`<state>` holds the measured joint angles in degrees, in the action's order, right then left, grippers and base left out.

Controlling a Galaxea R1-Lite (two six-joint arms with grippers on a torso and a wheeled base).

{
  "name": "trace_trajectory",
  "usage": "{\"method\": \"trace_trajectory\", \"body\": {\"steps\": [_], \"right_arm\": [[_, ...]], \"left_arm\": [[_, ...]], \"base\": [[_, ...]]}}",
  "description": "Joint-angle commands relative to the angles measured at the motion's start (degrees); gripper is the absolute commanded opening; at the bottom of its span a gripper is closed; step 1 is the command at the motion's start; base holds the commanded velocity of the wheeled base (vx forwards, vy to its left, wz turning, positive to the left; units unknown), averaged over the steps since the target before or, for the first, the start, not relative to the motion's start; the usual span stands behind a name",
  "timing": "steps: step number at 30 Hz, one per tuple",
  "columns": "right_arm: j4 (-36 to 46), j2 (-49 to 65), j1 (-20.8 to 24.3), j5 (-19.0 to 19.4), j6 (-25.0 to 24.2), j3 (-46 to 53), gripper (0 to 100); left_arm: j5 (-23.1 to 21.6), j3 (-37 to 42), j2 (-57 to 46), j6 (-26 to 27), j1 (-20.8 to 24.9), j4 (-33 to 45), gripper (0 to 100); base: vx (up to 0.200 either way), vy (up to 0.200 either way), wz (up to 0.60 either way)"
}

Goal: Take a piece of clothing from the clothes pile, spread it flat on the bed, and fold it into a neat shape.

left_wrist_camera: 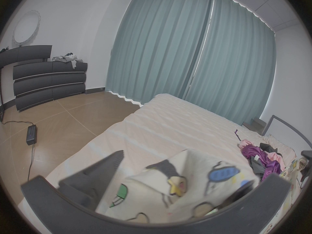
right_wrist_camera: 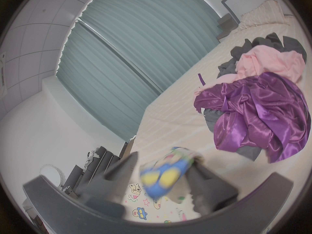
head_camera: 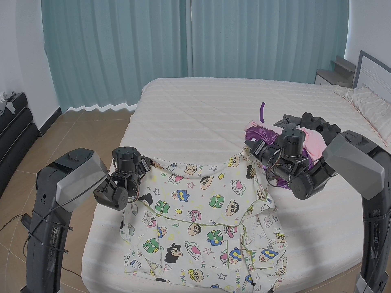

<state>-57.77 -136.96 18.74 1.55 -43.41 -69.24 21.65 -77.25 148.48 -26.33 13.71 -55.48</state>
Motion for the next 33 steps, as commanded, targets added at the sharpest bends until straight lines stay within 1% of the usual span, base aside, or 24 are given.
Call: {"method": "trace_trajectory", "body": {"steps": [1, 2, 3, 4, 5, 6, 10, 12, 15, 18, 23, 24, 26, 27, 30, 31, 33], "right_arm": [[3.02, -4.37, 0.07, -0.41, -1.68, -5.20, 100], [3.54, -5.42, 0.07, -3.13, -4.40, -8.54, 100], [3.98, -5.95, 0.07, -4.71, -6.34, -10.65, 100], [3.98, -6.04, 0.07, -4.89, -6.60, -10.91, 100], [5.04, -6.92, -0.10, -6.38, -8.36, -13.02, 100], [6.53, -7.18, -0.28, -6.82, -8.44, -13.81, 100], [8.38, -7.27, -1.60, -7.17, -8.97, -14.69, 100], [9.08, -7.44, -2.57, -7.17, -8.97, -14.78, 100], [10.05, -8.50, -2.74, -7.26, -8.88, -14.78, 100], [10.31, -8.15, -3.00, -7.17, -8.88, -14.08, 100], [11.19, -6.83, -3.80, -7.00, -8.62, -12.23, 100], [12.24, -3.58, -4.85, -6.03, -8.53, -7.84, 100], [11.98, -1.55, -5.55, -5.15, -8.01, -4.23, 100], [11.54, 0.73, -6.61, -3.66, -6.60, 0.16, 100], [10.40, 5.13, -9.42, 0.65, -2.20, 9.56, 100], [9.17, 6.71, -10.48, 2.06, -0.36, 13.43, 100], [6.27, 8.73, -11.35, 3.37, 2.37, 20.11, 100]], "left_arm": [[0.32, -3.08, 2.43, -0.04, -1.06, 1.08, 100], [1.11, -4.31, 2.87, -0.04, -1.76, 1.08, 100], [1.55, -4.84, 3.13, -0.04, -2.20, 1.08, 100], [1.64, -4.93, 3.13, -0.04, -2.29, 1.08, 100], [2.08, -5.28, 3.39, -0.04, -2.99, 1.08, 100], [2.17, -5.45, 3.39, -0.04, -3.43, 1.08, 100], [2.17, -5.80, 3.39, 0.14, -5.19, 1.25, 100], [2.08, -6.68, 3.66, 1.37, -6.24, 2.22, 100], [1.99, -8.35, 4.54, 1.99, -7.30, 3.45, 100], [1.99, -10.29, 4.89, 1.99, -7.74, 4.85, 100], [1.99, -10.11, 4.27, 1.99, -7.74, 5.82, 100], [2.08, -8.53, 2.08, 1.46, -7.91, 5.73, 100], [1.99, -5.45, -0.21, 1.11, -8.09, 5.56, 100], [1.73, -1.50, -3.29, -0.04, -8.27, 5.21, 100], [1.11, 6.59, -10.41, -4.69, -8.00, 3.71, 100], [0.41, 10.63, -13.66, -6.80, -7.65, 2.66, 100], [-2.31, 17.93, -18.75, -8.74, -7.03, 1.16, 100]], "base": [[0.000, 0.000, 0.00], [0.000, 0.000, 0.00], [0.000, 0.000, 0.00], [0.000, 0.000, 0.00], [0.000, 0.000, 0.00], [0.000, 0.000, 0.00], [0.000, 0.000, 0.00], [0.000, 0.000, 0.00], [0.000, 0.000, 0.00], [0.000, 0.000, 0.00], [0.000, 0.000, 0.00], [0.000, 0.000, 0.00], [0.000, 0.000, 0.00], [0.000, 0.000, 0.00], [0.000, 0.000, 0.00], [0.000, 0.000, 0.00], [0.000, 0.000, 0.00]]}}
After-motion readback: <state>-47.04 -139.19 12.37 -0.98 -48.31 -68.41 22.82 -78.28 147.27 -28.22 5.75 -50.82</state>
